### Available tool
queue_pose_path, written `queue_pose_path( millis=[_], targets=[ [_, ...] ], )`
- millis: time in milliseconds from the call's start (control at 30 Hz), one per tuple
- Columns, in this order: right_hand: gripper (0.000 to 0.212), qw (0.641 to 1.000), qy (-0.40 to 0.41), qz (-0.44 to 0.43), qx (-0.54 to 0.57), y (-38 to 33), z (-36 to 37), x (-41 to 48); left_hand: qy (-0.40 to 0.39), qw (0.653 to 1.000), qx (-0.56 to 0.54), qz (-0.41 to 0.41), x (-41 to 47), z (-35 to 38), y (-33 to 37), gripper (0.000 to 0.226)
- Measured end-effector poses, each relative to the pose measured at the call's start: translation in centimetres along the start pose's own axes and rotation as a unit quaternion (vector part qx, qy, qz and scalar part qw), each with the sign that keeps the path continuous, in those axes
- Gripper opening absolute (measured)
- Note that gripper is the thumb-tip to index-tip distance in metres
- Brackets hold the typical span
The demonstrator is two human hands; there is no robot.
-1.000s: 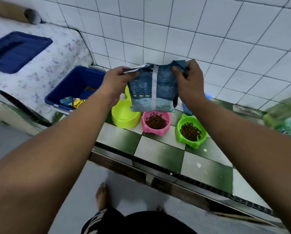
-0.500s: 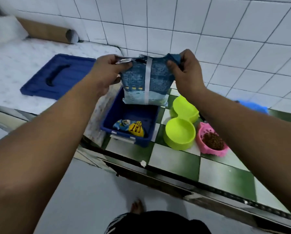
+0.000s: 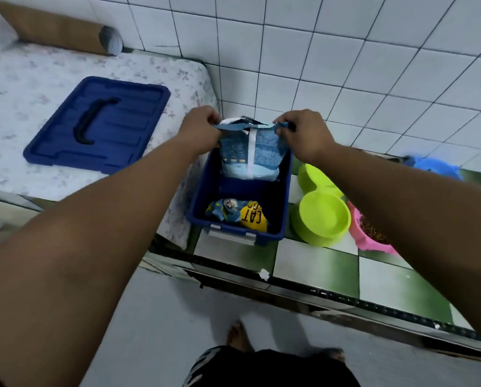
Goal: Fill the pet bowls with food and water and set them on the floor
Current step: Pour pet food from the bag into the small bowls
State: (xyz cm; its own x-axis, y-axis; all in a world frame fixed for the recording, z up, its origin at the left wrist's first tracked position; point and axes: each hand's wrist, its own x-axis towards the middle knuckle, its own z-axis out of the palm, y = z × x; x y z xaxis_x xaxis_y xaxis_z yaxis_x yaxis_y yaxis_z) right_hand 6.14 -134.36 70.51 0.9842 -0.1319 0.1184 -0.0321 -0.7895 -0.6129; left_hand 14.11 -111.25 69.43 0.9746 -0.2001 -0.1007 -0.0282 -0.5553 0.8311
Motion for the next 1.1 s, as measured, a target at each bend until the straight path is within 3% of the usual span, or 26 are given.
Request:
queue_pose_path(
  millis=[100,233,433,500,600,733,933,1100],
  targets=[
    [0.014,1.0,0.018,-0.005,-0.021,0.6,0.9,-1.1,0.006,0.996,0.064,0.067,-0.7,0.7,-1.0,0.024],
    [0.013,0.99,-0.05,-0.067,-0.118,1.8,3.4,-5.2,-0.101,0.961,0.19,0.172,-3.9,1.0,-4.0,0.027],
    [0.011,0.931,-0.215,-0.157,-0.25,1.4,5.3,-7.7,-0.268,0.824,0.406,0.29,-4.7,1.4,-6.3,0.033],
    [0.014,0.904,-0.266,-0.164,-0.293,1.1,5.9,-7.9,-0.304,0.762,0.495,0.286,-4.9,1.6,-6.6,0.032],
    [0.019,0.886,-0.302,-0.145,-0.322,0.3,6.2,-7.9,-0.34,0.722,0.555,0.237,-5.0,2.2,-5.4,0.025],
    [0.021,0.881,-0.321,-0.135,-0.321,-0.2,5.8,-7.8,-0.38,0.722,0.553,0.168,-4.9,2.6,-4.0,0.03],
    [0.032,0.925,-0.294,-0.098,-0.218,0.1,5.4,-8.2,-0.418,0.771,0.479,0.036,-5.2,1.6,-0.4,0.057],
    [0.05,0.951,-0.264,-0.084,-0.136,0.0,5.5,-8.5,-0.302,0.838,0.442,0.108,-5.4,2.6,0.5,0.044]
  ],
)
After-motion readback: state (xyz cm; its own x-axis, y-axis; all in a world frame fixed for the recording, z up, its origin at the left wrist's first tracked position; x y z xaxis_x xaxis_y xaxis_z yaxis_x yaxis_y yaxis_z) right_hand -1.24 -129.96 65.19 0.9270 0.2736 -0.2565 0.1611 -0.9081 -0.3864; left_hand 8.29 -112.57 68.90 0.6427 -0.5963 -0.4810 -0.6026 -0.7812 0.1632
